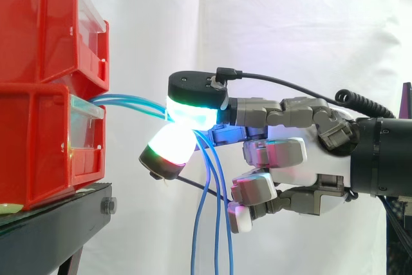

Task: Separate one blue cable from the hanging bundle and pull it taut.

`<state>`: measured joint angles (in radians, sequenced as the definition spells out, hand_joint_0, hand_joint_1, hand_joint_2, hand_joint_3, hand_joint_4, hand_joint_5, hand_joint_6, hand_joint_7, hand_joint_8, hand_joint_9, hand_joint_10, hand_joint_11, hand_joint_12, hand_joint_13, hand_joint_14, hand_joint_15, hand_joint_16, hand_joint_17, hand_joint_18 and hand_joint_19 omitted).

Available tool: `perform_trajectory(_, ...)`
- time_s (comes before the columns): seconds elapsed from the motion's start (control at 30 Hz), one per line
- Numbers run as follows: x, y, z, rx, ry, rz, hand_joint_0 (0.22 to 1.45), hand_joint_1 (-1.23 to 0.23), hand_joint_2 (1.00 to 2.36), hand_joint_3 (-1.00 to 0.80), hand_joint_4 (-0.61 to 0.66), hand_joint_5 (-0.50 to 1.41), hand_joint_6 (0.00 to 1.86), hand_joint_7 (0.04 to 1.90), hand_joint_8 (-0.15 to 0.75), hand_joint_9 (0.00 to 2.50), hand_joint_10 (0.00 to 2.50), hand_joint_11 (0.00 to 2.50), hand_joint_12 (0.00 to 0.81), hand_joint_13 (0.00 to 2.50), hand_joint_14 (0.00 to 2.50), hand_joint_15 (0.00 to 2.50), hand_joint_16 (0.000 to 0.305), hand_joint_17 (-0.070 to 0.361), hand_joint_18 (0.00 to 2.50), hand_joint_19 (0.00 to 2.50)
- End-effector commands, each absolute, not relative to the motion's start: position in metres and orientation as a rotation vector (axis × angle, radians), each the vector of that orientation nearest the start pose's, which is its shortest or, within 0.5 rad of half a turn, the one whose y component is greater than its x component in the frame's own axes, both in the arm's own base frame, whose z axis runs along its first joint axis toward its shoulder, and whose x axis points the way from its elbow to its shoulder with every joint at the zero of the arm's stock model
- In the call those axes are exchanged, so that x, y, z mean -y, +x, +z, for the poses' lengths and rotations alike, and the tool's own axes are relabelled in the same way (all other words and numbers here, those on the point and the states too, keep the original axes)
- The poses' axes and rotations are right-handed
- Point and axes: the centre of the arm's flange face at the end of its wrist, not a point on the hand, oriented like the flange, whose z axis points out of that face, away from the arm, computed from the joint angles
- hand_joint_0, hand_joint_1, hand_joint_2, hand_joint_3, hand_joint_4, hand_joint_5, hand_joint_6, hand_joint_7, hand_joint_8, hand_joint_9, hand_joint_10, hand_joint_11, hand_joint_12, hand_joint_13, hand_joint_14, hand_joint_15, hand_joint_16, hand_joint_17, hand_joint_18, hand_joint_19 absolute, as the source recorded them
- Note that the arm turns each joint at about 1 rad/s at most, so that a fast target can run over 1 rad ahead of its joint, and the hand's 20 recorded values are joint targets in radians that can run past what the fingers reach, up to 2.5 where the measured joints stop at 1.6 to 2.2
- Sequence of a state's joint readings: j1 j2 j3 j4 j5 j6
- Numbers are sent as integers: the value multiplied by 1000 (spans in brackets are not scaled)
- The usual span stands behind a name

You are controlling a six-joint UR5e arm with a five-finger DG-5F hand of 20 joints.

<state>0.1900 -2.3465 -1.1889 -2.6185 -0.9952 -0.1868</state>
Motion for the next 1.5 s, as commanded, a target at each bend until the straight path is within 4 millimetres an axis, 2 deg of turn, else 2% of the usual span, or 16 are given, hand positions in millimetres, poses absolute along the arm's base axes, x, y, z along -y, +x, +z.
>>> perform_trajectory(0.0, 41, 777, 227, -921, 1213, 862, 597, -749, 1000, -57, 194, 140, 502, 1398, 232, 2125, 21, 543, 410, 1700, 19, 736, 83, 188, 1455, 513)
perform_trajectory(0.2, 40, 777, 228, -920, 1212, 864, 533, -652, 1008, -313, 189, 137, 501, 1392, 226, 2108, 22, 555, 397, 1676, 20, 760, 81, 182, 1398, 553)
perform_trajectory(0.37, 39, 777, 228, -922, 1211, 865, 536, -619, 1009, -353, 185, 136, 500, 1395, 209, 2087, 24, 576, 376, 1646, 21, 788, 76, 171, 1329, 598)
perform_trajectory(0.47, 38, 778, 227, -924, 1211, 865, 479, -557, 1000, -495, 187, 135, 500, 1408, 206, 2075, 23, 590, 373, 1628, 22, 804, 74, 166, 1287, 625)
perform_trajectory(0.57, 36, 778, 227, -925, 1211, 866, 455, -498, 1000, -500, 189, 137, 501, 1387, 198, 2086, 23, 576, 376, 1642, 21, 792, 75, 169, 1317, 611)
perform_trajectory(0.6, 37, 778, 228, -924, 1210, 867, 462, -406, 1000, -500, 174, 139, 501, 1376, 200, 2090, 24, 570, 370, 1644, 22, 773, 75, 168, 1314, 613)
perform_trajectory(0.63, 37, 778, 227, -924, 1211, 865, 462, -384, 1000, -500, 173, 140, 501, 1369, 190, 2107, 23, 577, 375, 1656, 22, 789, 75, 168, 1315, 614)
perform_trajectory(0.73, 36, 777, 227, -923, 1212, 864, 510, -295, 1000, -500, 146, 140, 501, 1361, 177, 2105, 23, 580, 356, 1637, 23, 811, 70, 157, 1272, 646)
perform_trajectory(0.83, 36, 777, 226, -925, 1212, 862, 602, -359, 1000, -500, 115, 139, 501, 1359, 170, 2097, 26, 632, 340, 1623, 23, 830, 64, 144, 1227, 682)
perform_trajectory(0.9, 36, 777, 227, -924, 1211, 863, 673, -485, 1000, -500, 108, 141, 501, 1354, 151, 2140, 26, 684, 341, 1634, 24, 844, 61, 137, 1242, 685)
perform_trajectory(1.0, 36, 777, 227, -924, 1211, 863, 708, -548, 1000, -500, 115, 142, 501, 1350, 127, 2182, 30, 747, 345, 1643, 24, 842, 61, 137, 1248, 665)
perform_trajectory(1.13, 36, 777, 228, -922, 1211, 864, 733, -593, 1000, -492, 111, 143, 502, 1358, 135, 2192, 32, 781, 348, 1649, 23, 848, 61, 136, 1247, 667)
perform_trajectory(1.33, 36, 777, 227, -924, 1211, 863, 732, -667, 1016, -308, 90, 142, 502, 1362, 170, 2184, 29, 784, 349, 1640, 23, 840, 62, 140, 1240, 652)
perform_trajectory(1.47, 35, 777, 227, -932, 1203, 858, 677, -736, 1015, -190, 117, 143, 502, 1390, 188, 2168, 30, 758, 363, 1644, 20, 820, 69, 156, 1287, 604)
